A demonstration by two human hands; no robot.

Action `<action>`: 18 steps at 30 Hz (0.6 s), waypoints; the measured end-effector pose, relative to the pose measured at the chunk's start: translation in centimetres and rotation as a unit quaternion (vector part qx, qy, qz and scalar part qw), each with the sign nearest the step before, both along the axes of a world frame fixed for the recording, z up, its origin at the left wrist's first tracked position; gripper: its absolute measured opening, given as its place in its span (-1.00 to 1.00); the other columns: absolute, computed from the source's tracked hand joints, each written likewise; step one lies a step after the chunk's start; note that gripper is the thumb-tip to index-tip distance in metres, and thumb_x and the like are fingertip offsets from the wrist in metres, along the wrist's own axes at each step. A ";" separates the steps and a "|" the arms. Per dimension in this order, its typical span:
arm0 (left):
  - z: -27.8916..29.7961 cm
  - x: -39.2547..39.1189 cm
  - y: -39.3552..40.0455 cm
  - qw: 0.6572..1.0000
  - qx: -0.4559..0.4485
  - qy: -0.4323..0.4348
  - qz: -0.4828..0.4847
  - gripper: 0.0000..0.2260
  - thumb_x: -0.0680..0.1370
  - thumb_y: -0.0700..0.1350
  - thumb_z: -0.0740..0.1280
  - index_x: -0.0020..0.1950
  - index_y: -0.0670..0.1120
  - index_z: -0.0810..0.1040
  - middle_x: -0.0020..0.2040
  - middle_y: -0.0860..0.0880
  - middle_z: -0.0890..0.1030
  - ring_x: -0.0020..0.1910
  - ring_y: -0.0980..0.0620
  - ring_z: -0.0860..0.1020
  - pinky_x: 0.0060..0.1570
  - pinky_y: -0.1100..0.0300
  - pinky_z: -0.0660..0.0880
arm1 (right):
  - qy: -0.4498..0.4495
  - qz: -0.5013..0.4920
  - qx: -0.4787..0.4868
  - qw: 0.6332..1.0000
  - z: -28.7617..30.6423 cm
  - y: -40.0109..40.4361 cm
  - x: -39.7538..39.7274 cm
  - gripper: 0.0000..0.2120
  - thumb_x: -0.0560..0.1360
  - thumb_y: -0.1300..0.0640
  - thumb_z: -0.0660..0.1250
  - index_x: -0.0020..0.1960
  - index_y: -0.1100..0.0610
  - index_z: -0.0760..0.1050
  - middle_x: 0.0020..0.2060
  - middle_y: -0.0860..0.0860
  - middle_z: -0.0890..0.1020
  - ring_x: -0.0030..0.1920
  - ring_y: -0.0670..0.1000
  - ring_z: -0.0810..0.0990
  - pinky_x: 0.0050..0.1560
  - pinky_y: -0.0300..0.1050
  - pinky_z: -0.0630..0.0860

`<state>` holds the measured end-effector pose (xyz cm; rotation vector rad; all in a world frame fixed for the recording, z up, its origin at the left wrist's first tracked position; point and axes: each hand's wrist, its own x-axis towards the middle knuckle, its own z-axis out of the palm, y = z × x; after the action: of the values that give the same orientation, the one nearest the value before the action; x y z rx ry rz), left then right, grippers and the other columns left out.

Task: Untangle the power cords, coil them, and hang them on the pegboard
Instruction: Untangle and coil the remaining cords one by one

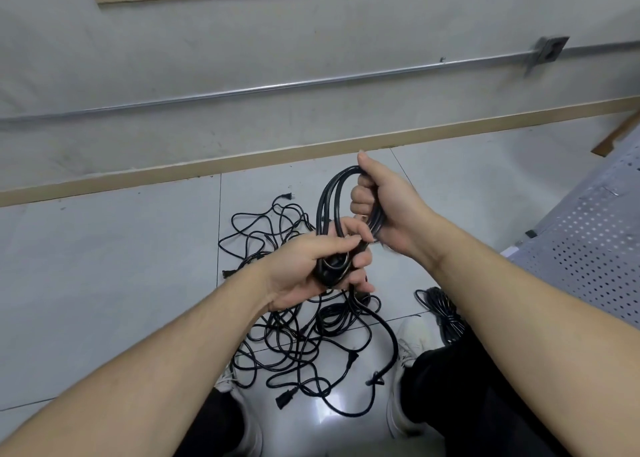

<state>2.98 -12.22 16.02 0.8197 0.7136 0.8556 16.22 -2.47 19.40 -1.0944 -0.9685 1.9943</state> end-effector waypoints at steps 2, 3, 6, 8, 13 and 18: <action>0.0 0.2 -0.1 1.000 -0.015 0.002 0.024 -0.86 0.69 -0.12 0.19 0.02 -0.05 0.53 -0.20 -0.06 0.44 -0.28 0.01 0.42 0.05 -0.02 0.55 | -0.025 0.004 0.015 1.000 -0.1 -0.2 -0.1 -0.58 0.63 -0.25 0.23 -0.22 0.04 0.33 -0.46 -0.03 0.50 -0.45 -0.03 0.43 -0.45 -0.21 0.42; 0.1 0.3 -0.1 0.999 -0.027 -0.002 0.042 -0.85 0.69 -0.10 0.19 0.01 -0.05 0.52 -0.21 -0.05 0.43 -0.29 0.02 0.41 0.01 0.01 0.54 | -0.018 0.008 0.004 1.000 -0.2 -0.3 -0.2 -0.56 0.63 -0.29 0.17 -0.16 0.07 0.40 -0.39 0.01 0.61 -0.40 -0.01 0.52 -0.38 -0.19 0.49; 0.6 0.1 0.0 0.993 -0.042 -0.039 0.107 -0.87 0.66 -0.06 0.19 0.01 -0.07 0.50 -0.22 -0.03 0.43 -0.29 0.03 0.43 -0.04 0.07 0.56 | 0.005 0.082 -0.026 0.996 -0.5 -0.8 -0.5 -0.34 0.63 -0.40 -0.07 0.13 0.16 0.48 -0.25 0.11 0.70 -0.38 0.06 0.60 -0.39 -0.13 0.49; 1.0 -0.3 0.3 0.984 -0.040 -0.067 0.157 -0.87 0.65 -0.05 0.19 0.03 -0.08 0.46 -0.22 -0.04 0.43 -0.27 0.02 0.44 -0.07 0.09 0.54 | -0.022 0.153 -0.012 0.988 -1.5 -1.1 -0.8 -0.28 0.62 -0.42 -0.16 0.15 0.13 0.50 -0.39 0.03 0.55 -0.47 0.01 0.45 -0.44 -0.19 0.34; 1.0 -2.0 1.2 0.948 -0.062 -0.118 0.290 -0.82 0.71 -0.01 0.16 0.03 -0.07 0.45 -0.23 -0.04 0.45 -0.24 0.00 0.48 0.00 0.06 0.54 | -0.189 0.304 0.094 0.929 -2.6 -2.5 -1.5 -0.24 0.61 -0.41 -0.21 -0.12 0.13 0.53 -0.34 0.11 0.66 -0.32 0.06 0.63 -0.13 -0.11 0.57; 0.8 -3.7 2.2 0.891 -0.088 -0.109 0.433 -0.82 0.72 0.00 0.18 -0.02 -0.05 0.44 -0.29 -0.01 0.45 -0.38 0.07 0.42 -0.19 0.15 0.50 | -0.353 0.332 0.236 0.842 -1.7 -2.9 -0.4 -0.44 0.66 -0.32 -0.08 -0.03 0.08 0.49 -0.27 0.10 0.46 -0.32 0.06 0.45 -0.35 -0.13 0.53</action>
<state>-0.73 -10.04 16.77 0.1947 0.9505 1.6258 15.81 -5.41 17.68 -1.3304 -2.3569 1.6288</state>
